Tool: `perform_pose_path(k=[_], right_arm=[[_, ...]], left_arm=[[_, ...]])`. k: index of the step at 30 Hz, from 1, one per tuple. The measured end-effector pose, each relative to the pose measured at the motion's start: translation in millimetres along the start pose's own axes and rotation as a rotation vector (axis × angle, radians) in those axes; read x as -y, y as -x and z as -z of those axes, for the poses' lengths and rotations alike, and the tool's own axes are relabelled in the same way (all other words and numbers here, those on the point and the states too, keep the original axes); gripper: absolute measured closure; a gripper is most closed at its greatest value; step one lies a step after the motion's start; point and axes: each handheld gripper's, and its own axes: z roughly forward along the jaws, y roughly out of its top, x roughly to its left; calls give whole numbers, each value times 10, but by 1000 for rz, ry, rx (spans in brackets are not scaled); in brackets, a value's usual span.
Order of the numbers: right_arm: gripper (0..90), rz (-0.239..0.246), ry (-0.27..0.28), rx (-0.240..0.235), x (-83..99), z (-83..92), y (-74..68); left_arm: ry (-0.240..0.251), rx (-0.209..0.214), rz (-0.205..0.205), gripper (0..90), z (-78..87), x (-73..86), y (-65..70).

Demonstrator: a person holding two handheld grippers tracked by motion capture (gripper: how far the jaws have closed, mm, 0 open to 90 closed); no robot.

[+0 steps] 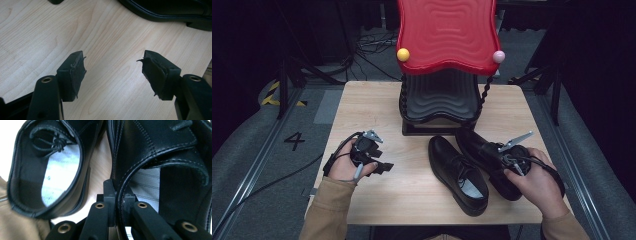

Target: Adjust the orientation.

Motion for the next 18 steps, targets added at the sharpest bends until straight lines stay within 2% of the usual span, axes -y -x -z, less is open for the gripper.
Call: perform_pose_path(k=[6, 12, 15, 16, 18], right_arm=[[868, 26, -35, 66, -95, -227, -50], [858, 53, -55, 94, -149, -341, -166], [839, 49, -50, 80, -154, -344, -185], [830, 44, -25, 40, -156, -338, -184], [799, 29, -22, 10, -155, -338, -182]], left_arm=[[3, -1, 11, 349, 16, 32, -3], [3, -4, 14, 349, 31, 54, -5], [5, -3, 13, 348, 33, 54, -4], [5, -2, 14, 347, 31, 53, -4], [-1, -2, 17, 347, 27, 53, -3]])
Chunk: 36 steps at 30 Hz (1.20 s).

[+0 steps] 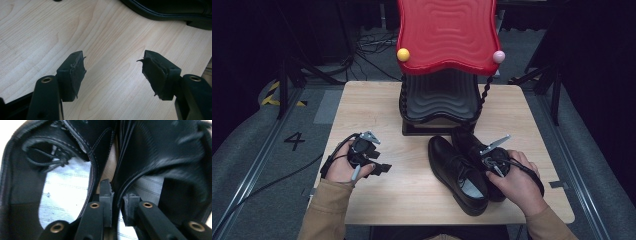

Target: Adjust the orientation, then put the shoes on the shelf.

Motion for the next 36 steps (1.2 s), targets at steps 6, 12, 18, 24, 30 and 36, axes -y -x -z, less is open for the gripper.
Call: perform_pose_path(k=[6, 12, 18, 24, 30, 36], right_arm=[[644, -67, 32, -4, 40, 69, 48], [540, -145, 73, -67, 94, 200, 99], [439, -198, 123, -90, 119, 314, 67], [382, -190, 90, -80, 81, 147, 27], [408, -173, 51, -73, 29, -79, 23], [535, -132, 27, -64, -50, -232, -18]], left_arm=[[1, 0, -4, 347, -14, -10, -3], [-1, 2, -9, 347, -27, -26, -2], [-6, 2, -12, 347, -44, -35, 0], [-8, 2, -4, 347, -37, -27, 1], [-10, 0, -9, 347, -50, -26, 3], [-11, -2, -3, 346, -50, -3, -1]])
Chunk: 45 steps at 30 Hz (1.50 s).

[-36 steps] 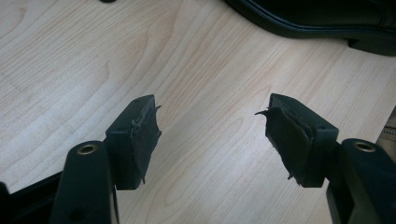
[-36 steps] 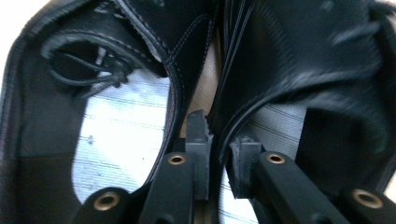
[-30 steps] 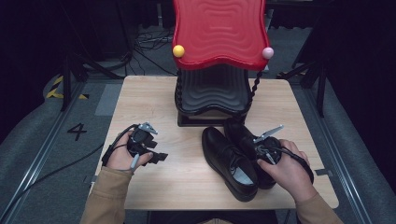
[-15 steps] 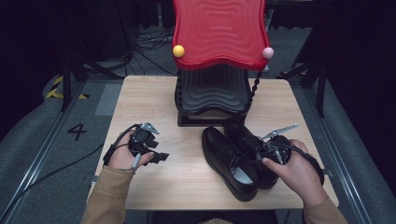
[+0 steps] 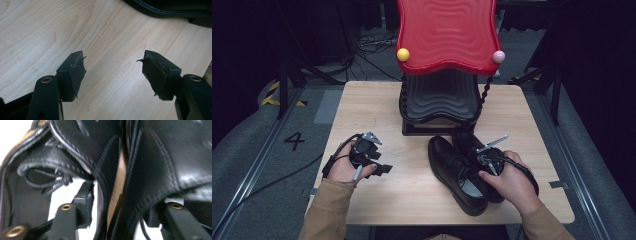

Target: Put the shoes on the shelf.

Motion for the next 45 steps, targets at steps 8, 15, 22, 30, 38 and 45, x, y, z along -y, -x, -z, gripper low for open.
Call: perform_pose_path(k=[8, 15, 22, 30, 38, 45], right_arm=[[600, 26, -33, 52, -67, -80, -49], [638, -3, -70, 54, -121, -111, -29], [636, -39, -108, 70, -164, -128, -42], [646, -100, -182, 89, -260, -138, -39], [807, -118, -201, 92, -309, -82, -18], [822, -116, -228, 86, -394, -34, -38]], left_arm=[[-2, -7, 5, 345, 15, 22, 7], [-2, -9, 16, 345, 21, 55, 3], [-7, -6, 16, 345, 4, 43, 13], [-1, 1, 15, 346, 0, 25, -5], [-3, 2, 10, 345, -12, 5, -14], [15, -1, 21, 346, 36, 21, -35]])
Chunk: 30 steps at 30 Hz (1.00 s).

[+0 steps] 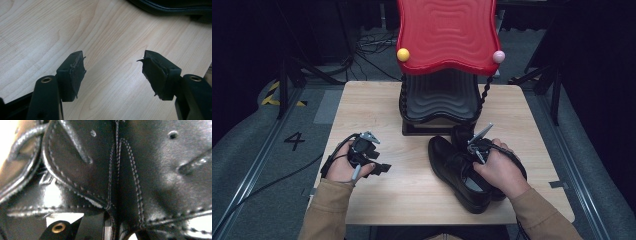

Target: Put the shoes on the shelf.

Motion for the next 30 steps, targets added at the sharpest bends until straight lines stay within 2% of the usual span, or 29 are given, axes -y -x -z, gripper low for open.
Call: perform_pose_path(k=[4, 9, 11, 13, 16, 23, 24, 30], right_arm=[[824, 7, 2, -15, -2, 77, -15], [824, -11, -1, -52, 38, 255, -53], [824, -11, -1, -57, 46, 283, -59], [823, -5, -3, -69, 73, 383, -84], [823, 8, 0, -71, 95, 467, -100], [822, 30, -1, -71, 144, 787, -144], [822, 30, -1, -71, 144, 787, -144], [821, 47, 18, -71, 174, 1139, -169]], left_arm=[[9, -1, 7, 345, 22, 15, -15], [12, -8, 13, 346, 43, 32, -30], [14, -9, 9, 345, 54, 38, -33], [22, -11, 17, 346, 71, 45, -33], [21, -14, 18, 346, 81, 54, -37], [28, -19, 24, 346, 109, 69, -43], [28, -19, 24, 346, 109, 69, -43], [33, -18, 23, 346, 116, 70, -50]])
